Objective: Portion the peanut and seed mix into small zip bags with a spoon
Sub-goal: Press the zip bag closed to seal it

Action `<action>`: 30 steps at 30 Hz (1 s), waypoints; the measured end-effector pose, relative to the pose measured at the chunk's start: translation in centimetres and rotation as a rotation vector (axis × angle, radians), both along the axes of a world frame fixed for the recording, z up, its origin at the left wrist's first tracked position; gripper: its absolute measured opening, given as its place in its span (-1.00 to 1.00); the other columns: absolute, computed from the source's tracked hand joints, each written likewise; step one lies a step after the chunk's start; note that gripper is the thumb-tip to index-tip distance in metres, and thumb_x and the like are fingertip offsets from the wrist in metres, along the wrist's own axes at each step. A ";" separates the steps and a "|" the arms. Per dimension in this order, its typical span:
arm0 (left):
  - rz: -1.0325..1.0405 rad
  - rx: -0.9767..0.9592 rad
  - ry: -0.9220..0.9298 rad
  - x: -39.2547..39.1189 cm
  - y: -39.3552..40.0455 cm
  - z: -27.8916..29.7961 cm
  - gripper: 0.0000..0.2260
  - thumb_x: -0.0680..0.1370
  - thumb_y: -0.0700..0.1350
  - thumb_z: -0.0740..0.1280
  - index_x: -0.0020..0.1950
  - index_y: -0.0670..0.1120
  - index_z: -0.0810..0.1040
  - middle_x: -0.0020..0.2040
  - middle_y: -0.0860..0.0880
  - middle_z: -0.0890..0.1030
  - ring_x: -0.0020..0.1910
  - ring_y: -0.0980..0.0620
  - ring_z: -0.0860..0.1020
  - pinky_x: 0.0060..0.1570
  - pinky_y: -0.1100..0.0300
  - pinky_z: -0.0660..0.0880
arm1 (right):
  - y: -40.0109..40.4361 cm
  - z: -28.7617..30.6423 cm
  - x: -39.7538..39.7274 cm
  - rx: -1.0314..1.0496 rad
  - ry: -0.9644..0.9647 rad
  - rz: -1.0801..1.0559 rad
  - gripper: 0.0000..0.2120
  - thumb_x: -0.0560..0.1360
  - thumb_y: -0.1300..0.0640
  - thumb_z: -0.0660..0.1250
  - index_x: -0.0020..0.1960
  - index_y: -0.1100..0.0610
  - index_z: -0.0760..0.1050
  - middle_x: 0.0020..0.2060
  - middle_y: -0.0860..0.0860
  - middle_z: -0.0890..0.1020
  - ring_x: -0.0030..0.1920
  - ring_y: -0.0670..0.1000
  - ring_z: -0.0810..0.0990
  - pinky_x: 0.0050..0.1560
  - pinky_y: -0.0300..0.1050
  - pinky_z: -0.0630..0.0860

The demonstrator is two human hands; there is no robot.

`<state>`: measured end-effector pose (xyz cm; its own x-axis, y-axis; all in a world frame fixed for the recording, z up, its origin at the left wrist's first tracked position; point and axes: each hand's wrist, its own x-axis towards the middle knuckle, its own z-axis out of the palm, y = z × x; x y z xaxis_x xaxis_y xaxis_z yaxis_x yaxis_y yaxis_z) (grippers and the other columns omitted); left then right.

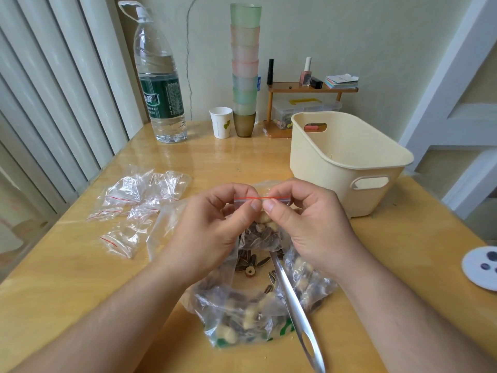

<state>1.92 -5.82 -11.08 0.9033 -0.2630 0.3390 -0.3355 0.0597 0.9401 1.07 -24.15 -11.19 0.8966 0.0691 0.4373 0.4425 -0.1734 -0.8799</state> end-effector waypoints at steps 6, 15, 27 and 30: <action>0.004 0.019 0.000 0.0 0.1 0.1 -0.87 0.56 -0.09 0.45 -0.03 -0.16 0.67 -0.21 0.01 0.71 -0.18 0.07 0.65 -0.05 0.22 0.58 | -0.1 0.0 0.2 -0.036 -0.027 0.007 -0.94 0.50 0.08 0.47 -0.09 -0.08 0.67 -0.18 -0.16 0.64 -0.16 -0.12 0.59 -0.09 -0.24 0.52; 0.132 -0.029 0.049 0.2 0.5 0.7 -0.83 0.45 -0.11 0.50 -0.03 -0.17 0.73 -0.15 -0.07 0.76 -0.19 0.12 0.69 -0.12 0.33 0.59 | -0.5 0.2 0.4 0.039 -0.066 -0.038 -0.91 0.45 0.16 0.51 -0.16 -0.02 0.70 -0.12 0.02 0.71 -0.06 0.12 0.67 0.04 -0.11 0.59; 0.156 0.013 0.072 0.6 0.7 0.3 -0.87 0.59 -0.19 0.41 0.08 -0.13 0.73 -0.09 -0.02 0.78 -0.10 0.17 0.71 -0.08 0.38 0.55 | -0.9 0.3 0.5 0.063 0.031 -0.064 -0.98 0.48 0.13 0.53 -0.10 0.04 0.74 -0.14 0.05 0.74 -0.04 0.13 0.68 0.07 -0.06 0.61; 0.167 0.023 0.079 0.7 0.9 0.2 -0.87 0.63 -0.24 0.36 0.06 -0.15 0.72 -0.11 -0.01 0.77 -0.11 0.18 0.70 -0.07 0.38 0.55 | -0.9 0.4 0.4 0.054 0.041 -0.038 -0.92 0.49 0.09 0.45 -0.09 0.01 0.73 -0.10 0.01 0.74 0.00 0.10 0.68 0.10 -0.09 0.59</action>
<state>2.64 -4.94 -10.90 0.9586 -0.1139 0.2611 -0.2642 -0.0127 0.9644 1.51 -25.05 -10.79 0.9156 0.0116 0.4020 0.3995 -0.1411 -0.9058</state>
